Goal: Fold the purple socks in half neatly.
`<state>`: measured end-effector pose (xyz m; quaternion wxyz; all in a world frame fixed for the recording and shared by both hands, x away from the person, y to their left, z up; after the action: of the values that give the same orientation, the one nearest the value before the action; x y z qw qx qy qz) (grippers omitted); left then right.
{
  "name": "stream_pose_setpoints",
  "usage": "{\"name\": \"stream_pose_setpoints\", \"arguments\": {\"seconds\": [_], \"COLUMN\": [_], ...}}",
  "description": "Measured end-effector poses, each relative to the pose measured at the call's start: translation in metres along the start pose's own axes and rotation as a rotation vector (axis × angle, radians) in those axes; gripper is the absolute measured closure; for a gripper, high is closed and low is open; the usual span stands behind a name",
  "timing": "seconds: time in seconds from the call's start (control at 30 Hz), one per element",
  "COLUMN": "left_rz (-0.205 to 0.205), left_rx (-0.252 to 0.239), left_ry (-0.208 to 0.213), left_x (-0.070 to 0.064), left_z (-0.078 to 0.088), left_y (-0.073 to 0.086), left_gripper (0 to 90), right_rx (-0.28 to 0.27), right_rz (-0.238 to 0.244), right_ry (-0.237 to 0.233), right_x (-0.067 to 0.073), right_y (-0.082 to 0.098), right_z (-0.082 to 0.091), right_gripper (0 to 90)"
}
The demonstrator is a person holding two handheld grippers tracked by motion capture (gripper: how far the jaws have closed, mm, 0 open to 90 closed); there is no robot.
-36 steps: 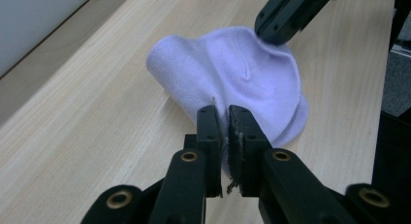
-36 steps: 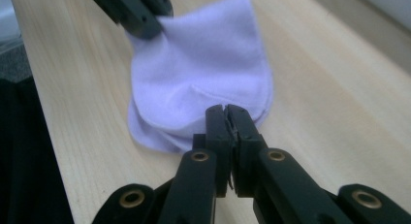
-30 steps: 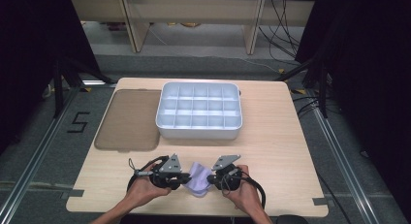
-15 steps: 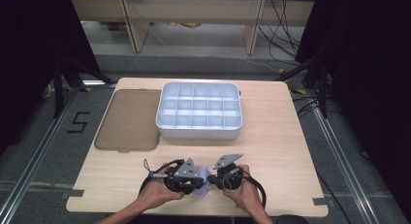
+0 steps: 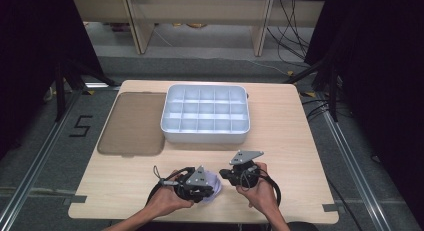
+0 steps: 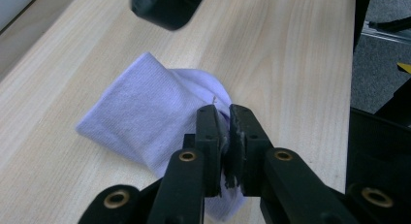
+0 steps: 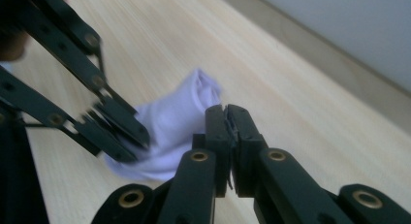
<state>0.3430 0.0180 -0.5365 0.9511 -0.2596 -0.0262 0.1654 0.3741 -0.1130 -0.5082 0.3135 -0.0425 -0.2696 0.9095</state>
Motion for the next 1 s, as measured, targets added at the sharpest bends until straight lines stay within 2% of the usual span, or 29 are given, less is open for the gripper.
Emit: {"name": "stream_pose_setpoints", "arguments": {"seconds": [0.13,0.2,0.23,0.3,0.33,0.37,0.4,0.43,0.47,0.5,0.53,0.57,0.6,0.63,0.7,0.73,0.77,0.8,0.87,0.9,0.93,0.97,1.0], "left_rz": [-0.015,-0.009,-0.01,-0.018,-0.006,0.004,0.004,0.013,0.036,0.025,0.039,0.022,0.032,0.038,0.022,0.04,0.024,0.008,-0.041,-0.034,-0.04,-0.049,-0.035], "left_rx": [-0.006,-0.001,-0.009,-0.006,-0.005,-0.017,-0.018,-0.055,-0.076,-0.094,-0.108,-0.116,-0.119,-0.111,-0.084,-0.074,-0.058,-0.038,0.01,-0.002,0.009,0.013,0.016], "left_ry": [-0.006,-0.005,0.002,-0.005,0.0,0.006,0.01,0.019,0.027,0.023,0.02,0.013,0.013,0.01,0.017,0.029,0.034,0.025,-0.02,-0.012,-0.021,-0.026,-0.028], "left_x": [-0.001,-0.001,-0.001,-0.001,-0.001,-0.002,-0.001,-0.002,-0.003,-0.001,-0.002,0.0,0.0,0.0,-0.002,-0.005,-0.006,-0.008,-0.01,-0.012,-0.011,-0.008,-0.008], "left_z": [-0.001,-0.001,-0.002,-0.001,-0.001,0.0,0.003,0.007,0.012,0.02,0.024,0.029,0.032,0.032,0.025,0.02,0.017,0.012,0.005,0.003,0.004,0.005,0.006], "left_y": [-0.001,-0.001,-0.001,-0.001,-0.001,-0.003,-0.003,-0.006,-0.007,-0.008,-0.009,-0.009,-0.008,-0.007,-0.003,-0.001,0.001,0.004,0.011,0.011,0.012,0.013,0.014], "left_gripper": [82.3,82.2,82.1,81.8,81.4,80.0,78.8,77.9,77.9,78.5,79.1,79.7,80.1,80.6,82.3,83.0,83.2,83.5,83.6,83.9,84.0,84.1,84.3], "right_rx": [0.006,0.024,0.032,0.091,0.098,0.122,0.123,0.121,0.101,0.13,0.129,0.129,0.115,0.116,0.127,0.129,0.128,0.124,0.126,0.125,0.124,0.121,0.118], "right_rz": [0.049,0.085,0.081,0.084,0.097,0.066,0.061,0.026,0.08,0.054,0.057,0.054,0.049,0.055,0.059,0.058,0.059,0.061,0.058,0.062,0.036,0.04,0.056], "right_ry": [-0.022,-0.033,-0.032,-0.028,-0.018,-0.022,-0.022,-0.018,-0.005,-0.021,-0.014,-0.014,-0.019,-0.015,-0.012,-0.015,-0.015,-0.01,-0.011,-0.01,-0.013,-0.012,-0.02], "right_x": [0.01,0.015,0.016,0.014,0.012,0.011,0.011,0.011,0.008,0.011,0.01,0.011,0.011,0.011,0.01,0.011,0.011,0.01,0.011,0.011,0.013,0.013,0.012], "right_y": [-0.013,-0.021,-0.022,-0.018,-0.016,-0.013,-0.013,-0.012,-0.013,-0.011,-0.012,-0.012,-0.013,-0.013,-0.012,-0.012,-0.012,-0.012,-0.012,-0.012,-0.012,-0.012,-0.012], "right_z": [-0.005,-0.015,-0.02,-0.031,-0.034,-0.036,-0.036,-0.036,-0.037,-0.036,-0.036,-0.035,-0.037,-0.037,-0.036,-0.036,-0.036,-0.036,-0.036,-0.036,-0.037,-0.037,-0.037], "right_gripper": [88.3,88.3,88.3,88.4,88.4,88.7,88.7,88.7,88.8,88.8,88.8,88.8,88.8,88.8,88.8,88.8,88.8,88.8,88.8,89.0,89.0,89.0,89.0]}}
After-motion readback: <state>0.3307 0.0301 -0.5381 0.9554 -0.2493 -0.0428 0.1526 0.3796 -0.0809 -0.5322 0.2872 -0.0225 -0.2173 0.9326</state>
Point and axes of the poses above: each handheld gripper's, and its own axes: z roughly backward along the jaws, y roughly out of its underside, x roughly to its left, the point moved 6 cm from there along -z, roughly forward along the jaws, and after that the axes turned 15 degrees about x, right-handed, at the moved point
